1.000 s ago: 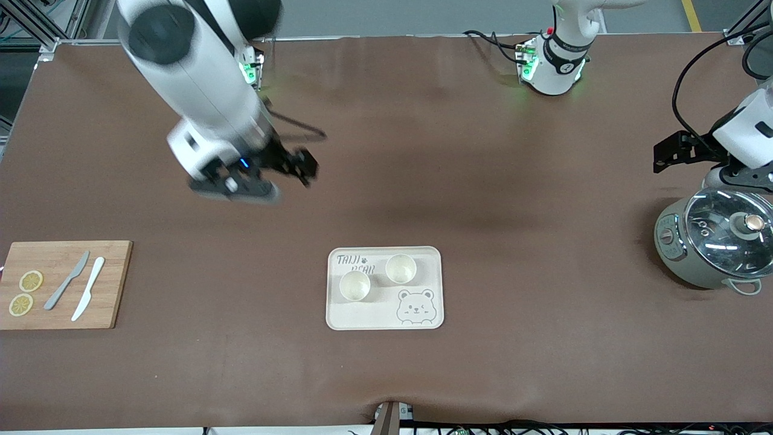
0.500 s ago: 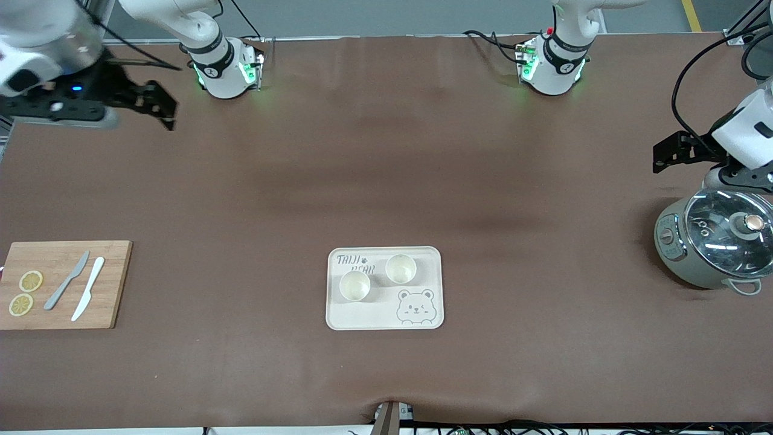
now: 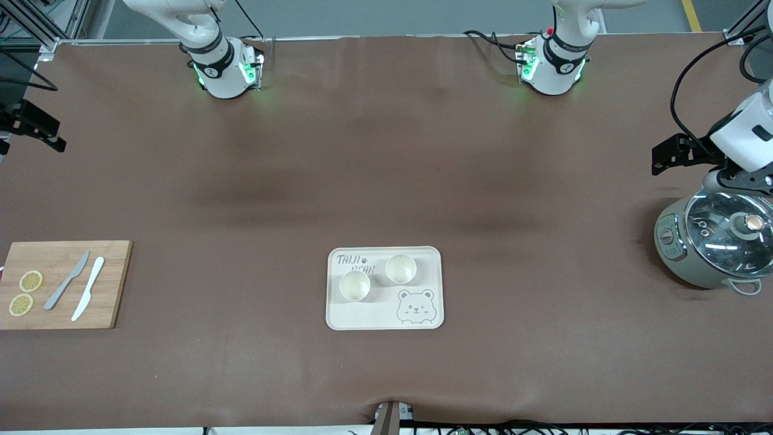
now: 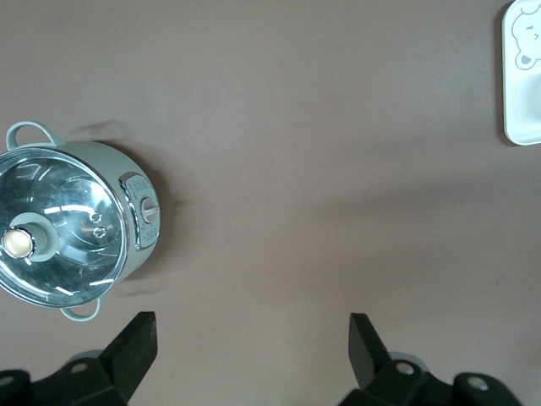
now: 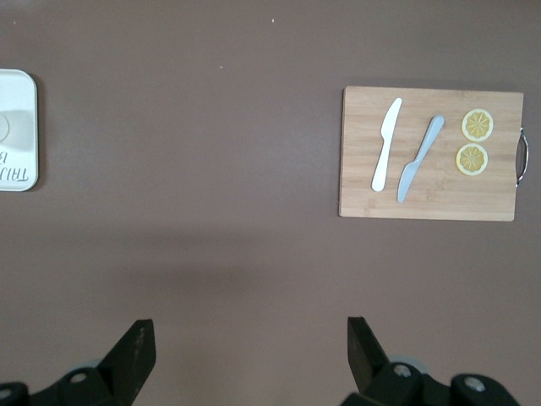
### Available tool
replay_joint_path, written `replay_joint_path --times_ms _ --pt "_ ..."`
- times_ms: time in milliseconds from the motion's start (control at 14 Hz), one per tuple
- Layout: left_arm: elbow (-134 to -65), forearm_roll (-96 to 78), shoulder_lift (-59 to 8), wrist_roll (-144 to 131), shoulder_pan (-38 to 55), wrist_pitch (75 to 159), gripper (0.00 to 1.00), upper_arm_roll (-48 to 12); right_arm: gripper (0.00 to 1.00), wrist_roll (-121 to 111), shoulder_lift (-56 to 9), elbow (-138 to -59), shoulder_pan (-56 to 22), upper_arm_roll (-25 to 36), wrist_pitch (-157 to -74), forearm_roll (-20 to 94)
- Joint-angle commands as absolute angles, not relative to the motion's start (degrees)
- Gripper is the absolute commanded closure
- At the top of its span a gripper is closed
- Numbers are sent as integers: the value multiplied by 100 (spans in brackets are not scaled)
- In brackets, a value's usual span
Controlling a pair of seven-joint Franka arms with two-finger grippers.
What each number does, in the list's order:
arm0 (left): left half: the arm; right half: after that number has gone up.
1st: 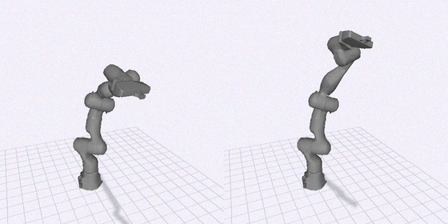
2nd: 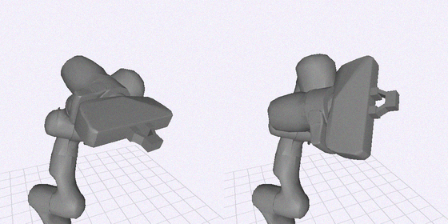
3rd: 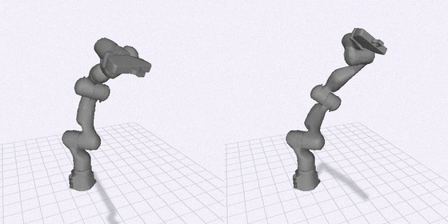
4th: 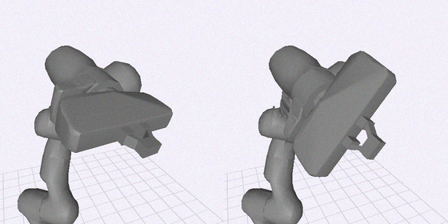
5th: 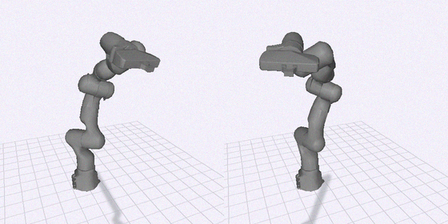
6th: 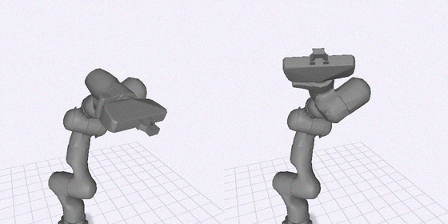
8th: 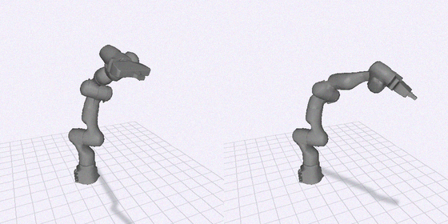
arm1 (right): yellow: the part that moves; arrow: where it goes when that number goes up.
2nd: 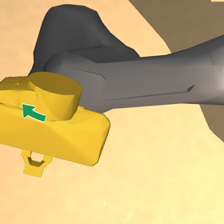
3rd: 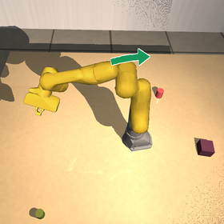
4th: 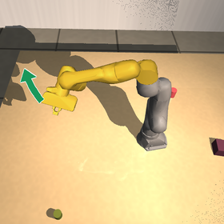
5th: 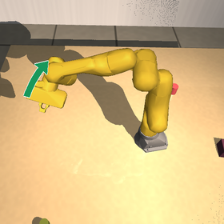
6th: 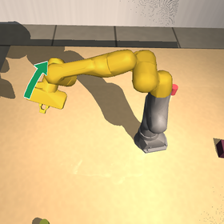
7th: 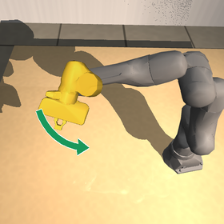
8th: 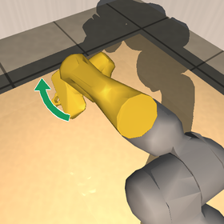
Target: Place white IKEA cup upright on tray with both arms
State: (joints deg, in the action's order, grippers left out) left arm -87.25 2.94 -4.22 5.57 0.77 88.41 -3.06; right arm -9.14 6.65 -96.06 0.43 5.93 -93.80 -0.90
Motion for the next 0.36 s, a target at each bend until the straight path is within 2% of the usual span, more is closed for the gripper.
replay_joint_path --times_ms 0,286 --pt "-8745 387 -431 466 79 8921 0 -334 0 -932 536 -9299 79 492 -9360 -44" --pt "-8745 378 -431 466 70 8921 0 -334 0 -914 378 -9167 132 492 -9369 -27"
